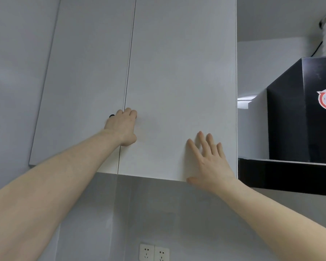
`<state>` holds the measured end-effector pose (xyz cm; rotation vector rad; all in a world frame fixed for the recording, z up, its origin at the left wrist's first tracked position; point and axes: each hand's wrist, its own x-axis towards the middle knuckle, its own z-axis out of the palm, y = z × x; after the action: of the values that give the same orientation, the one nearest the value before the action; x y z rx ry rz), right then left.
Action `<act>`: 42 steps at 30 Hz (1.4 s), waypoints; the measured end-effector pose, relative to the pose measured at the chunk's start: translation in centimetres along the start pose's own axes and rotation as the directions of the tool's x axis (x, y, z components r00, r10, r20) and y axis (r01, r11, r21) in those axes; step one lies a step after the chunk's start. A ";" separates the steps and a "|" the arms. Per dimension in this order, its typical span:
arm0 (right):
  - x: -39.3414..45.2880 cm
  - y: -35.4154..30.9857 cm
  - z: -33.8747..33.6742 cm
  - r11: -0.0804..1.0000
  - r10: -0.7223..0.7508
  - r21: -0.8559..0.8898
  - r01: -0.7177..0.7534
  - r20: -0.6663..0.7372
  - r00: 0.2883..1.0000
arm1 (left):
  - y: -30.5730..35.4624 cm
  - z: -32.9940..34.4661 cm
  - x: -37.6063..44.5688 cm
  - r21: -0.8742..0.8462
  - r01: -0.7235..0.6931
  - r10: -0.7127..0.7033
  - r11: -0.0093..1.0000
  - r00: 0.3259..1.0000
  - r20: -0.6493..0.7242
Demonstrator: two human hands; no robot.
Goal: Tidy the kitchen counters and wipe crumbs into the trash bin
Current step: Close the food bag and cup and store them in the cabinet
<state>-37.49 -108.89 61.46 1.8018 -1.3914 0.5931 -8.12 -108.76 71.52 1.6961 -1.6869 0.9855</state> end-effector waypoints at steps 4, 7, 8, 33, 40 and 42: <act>-0.3 -0.8 0.4 1.000 0.022 0.018 -0.022 0.001 1.000 | 0.6 -1.0 0.4 0.105 0.013 -0.021 0.994 0.997 0.075; -0.5 -1.1 0.1 0.999 0.026 0.033 -0.026 -0.001 1.000 | 0.9 -1.8 0.4 0.150 0.019 -0.030 0.988 0.997 0.073; -0.6 -1.1 -0.2 0.999 0.026 0.047 -0.025 -0.003 1.000 | 0.9 -2.2 0.1 0.165 0.019 -0.029 0.986 0.998 0.060; -14.5 -0.1 -14.9 0.784 -0.302 0.561 0.265 -0.027 0.953 | 6.0 -21.9 -12.6 0.497 -0.210 0.284 0.842 0.956 -0.078; -20.0 0.7 -20.3 0.685 -0.336 0.634 0.360 -0.164 0.927 | 12.2 -28.5 -15.6 0.403 -0.279 0.357 0.872 0.925 -0.131; -21.2 1.3 -21.2 0.663 -0.309 0.658 0.358 -0.195 0.931 | 14.3 -30.0 -16.3 0.364 -0.307 0.383 0.879 0.910 -0.158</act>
<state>-43.04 -79.50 58.61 2.5202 -0.7744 1.0506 -24.95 -75.93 74.24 1.4238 -1.7801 1.6506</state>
